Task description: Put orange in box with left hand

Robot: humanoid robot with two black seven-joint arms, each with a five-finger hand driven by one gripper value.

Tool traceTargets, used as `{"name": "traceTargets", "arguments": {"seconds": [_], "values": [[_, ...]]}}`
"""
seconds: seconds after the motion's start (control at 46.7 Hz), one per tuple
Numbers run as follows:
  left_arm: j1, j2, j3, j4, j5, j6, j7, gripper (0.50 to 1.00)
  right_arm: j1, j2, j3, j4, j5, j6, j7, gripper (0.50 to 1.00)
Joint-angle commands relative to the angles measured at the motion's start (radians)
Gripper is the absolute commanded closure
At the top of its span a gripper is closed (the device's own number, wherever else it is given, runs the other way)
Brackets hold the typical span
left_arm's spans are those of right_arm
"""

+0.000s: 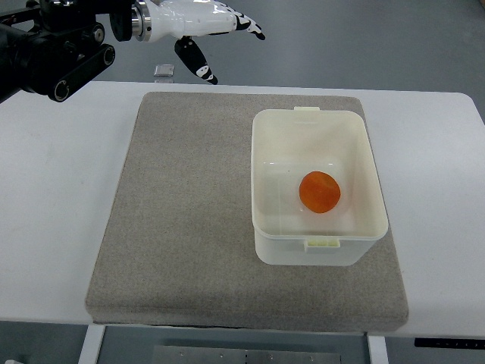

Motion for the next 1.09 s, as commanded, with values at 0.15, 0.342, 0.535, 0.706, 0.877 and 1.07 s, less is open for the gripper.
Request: {"name": "traceTargets", "arguments": {"seconds": [0.15, 0.342, 0.535, 0.706, 0.877, 1.07], "values": [[0.075, -0.032, -0.001, 0.192, -0.184, 0.053, 0.000, 0.566, 0.000, 0.000, 0.000, 0.000, 0.000, 0.000, 0.001, 0.574], [0.103, -0.035, -0.003, 0.253, -0.429, 0.042, 0.000, 0.566, 0.000, 0.000, 0.000, 0.000, 0.000, 0.000, 0.001, 0.574], [0.173, -0.073, -0.009, 0.312, -0.590, 0.019, 0.000, 0.568, 0.000, 0.000, 0.000, 0.000, 0.000, 0.000, 0.001, 0.574], [0.195, -0.083, -0.013, 0.313, -0.742, -0.036, 0.000, 0.568, 0.000, 0.000, 0.000, 0.000, 0.000, 0.000, 0.001, 0.574], [0.195, -0.095, -0.012, 0.312, -0.992, -0.068, 0.115, 0.566, 0.000, 0.000, 0.000, 0.000, 0.000, 0.000, -0.001, 0.574], [0.213, -0.110, -0.013, 0.313, -1.216, -0.064, 0.227, 0.568, 0.000, 0.000, 0.000, 0.000, 0.000, 0.000, 0.001, 0.574]]}}
